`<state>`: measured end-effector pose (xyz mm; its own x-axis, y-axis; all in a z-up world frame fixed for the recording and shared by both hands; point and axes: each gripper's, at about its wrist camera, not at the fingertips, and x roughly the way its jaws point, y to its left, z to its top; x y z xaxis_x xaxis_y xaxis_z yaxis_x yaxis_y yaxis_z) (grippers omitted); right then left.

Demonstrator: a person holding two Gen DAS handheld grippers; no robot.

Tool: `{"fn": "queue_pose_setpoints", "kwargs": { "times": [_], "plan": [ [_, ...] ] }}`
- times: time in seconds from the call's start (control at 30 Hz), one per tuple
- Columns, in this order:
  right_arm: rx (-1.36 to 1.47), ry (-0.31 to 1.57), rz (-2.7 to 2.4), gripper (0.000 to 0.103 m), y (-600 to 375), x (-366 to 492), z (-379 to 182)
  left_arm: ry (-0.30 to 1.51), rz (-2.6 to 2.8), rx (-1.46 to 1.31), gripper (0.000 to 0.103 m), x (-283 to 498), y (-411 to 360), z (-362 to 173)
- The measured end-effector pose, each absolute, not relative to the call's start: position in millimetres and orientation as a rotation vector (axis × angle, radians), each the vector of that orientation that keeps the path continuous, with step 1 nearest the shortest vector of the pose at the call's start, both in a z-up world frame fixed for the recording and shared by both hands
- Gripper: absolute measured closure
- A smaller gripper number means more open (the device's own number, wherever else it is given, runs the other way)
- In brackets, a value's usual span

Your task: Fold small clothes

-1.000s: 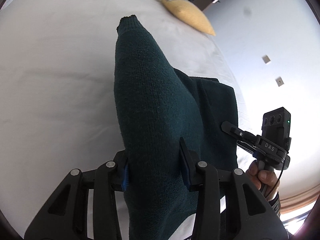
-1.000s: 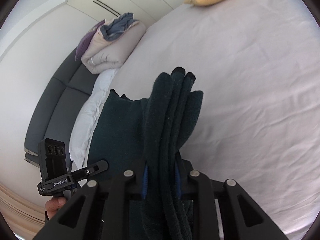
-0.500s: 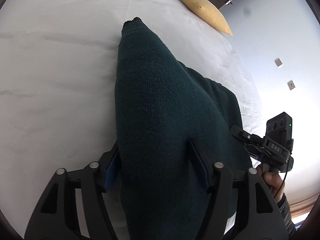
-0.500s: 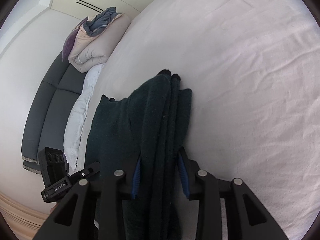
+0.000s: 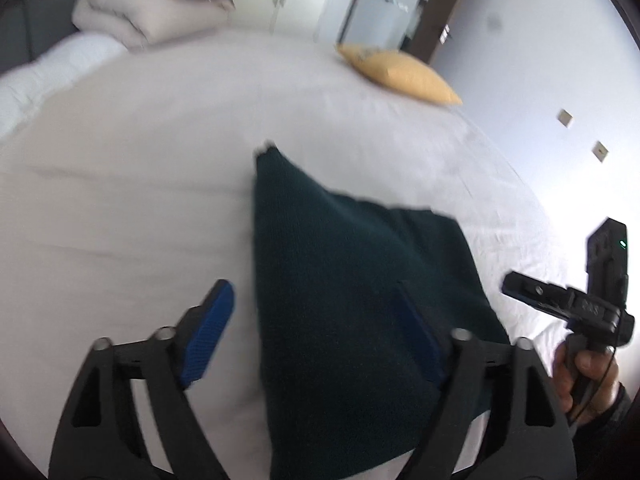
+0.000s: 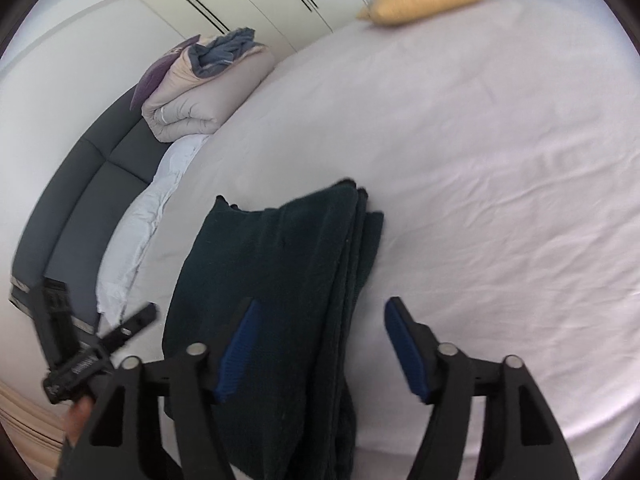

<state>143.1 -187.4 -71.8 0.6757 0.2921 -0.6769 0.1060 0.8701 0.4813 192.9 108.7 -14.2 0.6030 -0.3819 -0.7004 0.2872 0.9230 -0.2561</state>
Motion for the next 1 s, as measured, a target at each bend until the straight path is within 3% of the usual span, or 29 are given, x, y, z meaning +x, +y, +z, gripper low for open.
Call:
{"fn": "queue_pose_setpoints", "kwargs": {
  "times": [0.13,0.3,0.53,0.77,1.0],
  "plan": [
    [0.361,0.73,0.023,0.014,-171.3,110.4,-36.9,0.677,-0.267,-0.076,0.005,156.4,119.5,34.4],
    [0.223,0.516,-0.042,0.0,-152.1,66.2,11.9,0.509,-0.164,-0.057,0.004,109.3,136.6,84.7],
    [0.002,0.26,-0.191,0.0,-121.7,19.8,80.1,0.351,-0.031,0.067,0.0,56.6,147.5,133.1],
    [0.042,0.327,-0.152,0.0,-119.4,9.2,110.5,0.392,-0.029,0.072,0.0,41.3,141.2,146.5],
    [0.117,0.458,-0.187,0.0,-121.8,7.7,81.9,0.553,-0.071,0.056,0.0,59.3,121.9,102.8]
  ]
}}
